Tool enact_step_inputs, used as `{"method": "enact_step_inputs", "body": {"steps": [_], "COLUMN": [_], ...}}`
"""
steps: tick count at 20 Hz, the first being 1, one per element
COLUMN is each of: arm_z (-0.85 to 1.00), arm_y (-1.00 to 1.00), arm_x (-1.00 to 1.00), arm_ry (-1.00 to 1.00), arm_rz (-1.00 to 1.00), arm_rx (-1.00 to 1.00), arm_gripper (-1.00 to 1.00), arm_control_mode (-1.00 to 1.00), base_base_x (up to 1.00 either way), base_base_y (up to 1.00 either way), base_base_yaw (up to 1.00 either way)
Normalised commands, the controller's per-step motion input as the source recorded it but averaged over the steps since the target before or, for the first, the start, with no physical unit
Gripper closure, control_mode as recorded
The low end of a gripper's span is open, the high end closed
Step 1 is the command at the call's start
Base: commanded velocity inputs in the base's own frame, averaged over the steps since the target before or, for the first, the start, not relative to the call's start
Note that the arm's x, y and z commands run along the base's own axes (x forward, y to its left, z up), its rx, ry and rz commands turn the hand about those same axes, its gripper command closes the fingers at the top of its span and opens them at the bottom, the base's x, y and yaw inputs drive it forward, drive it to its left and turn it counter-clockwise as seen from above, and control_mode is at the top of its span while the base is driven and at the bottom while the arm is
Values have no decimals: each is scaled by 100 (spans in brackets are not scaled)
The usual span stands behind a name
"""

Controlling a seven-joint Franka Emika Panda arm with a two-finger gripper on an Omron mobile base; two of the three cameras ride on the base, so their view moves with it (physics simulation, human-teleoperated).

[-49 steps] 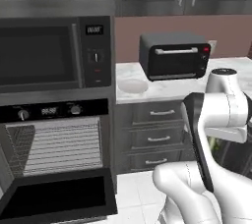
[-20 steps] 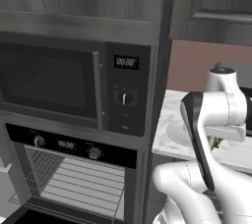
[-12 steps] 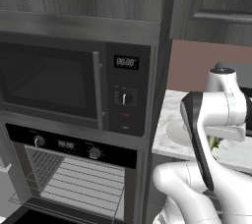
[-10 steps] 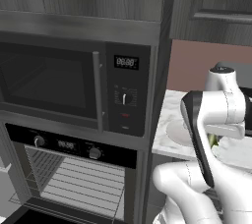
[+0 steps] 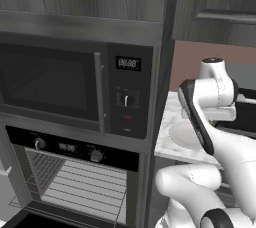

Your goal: Take the fish from the oven and place it on the plate on the counter.

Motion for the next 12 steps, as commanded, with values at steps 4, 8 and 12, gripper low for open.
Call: {"method": "enact_step_inputs", "body": {"steps": [4, 8, 12], "arm_z": [-28, -96, -78], "arm_y": [-30, -12, -6], "arm_x": [52, 66, 54], "arm_ry": [1, 0, 0], "arm_rz": [16, 16, 17], "arm_rx": [0, 10, 15], "arm_gripper": [100, 100, 100], "arm_control_mode": [-100, -100, -100], "base_base_x": [0, 0, 0], "base_base_y": [0, 0, 0], "base_base_yaw": [0, 0, 0]}}
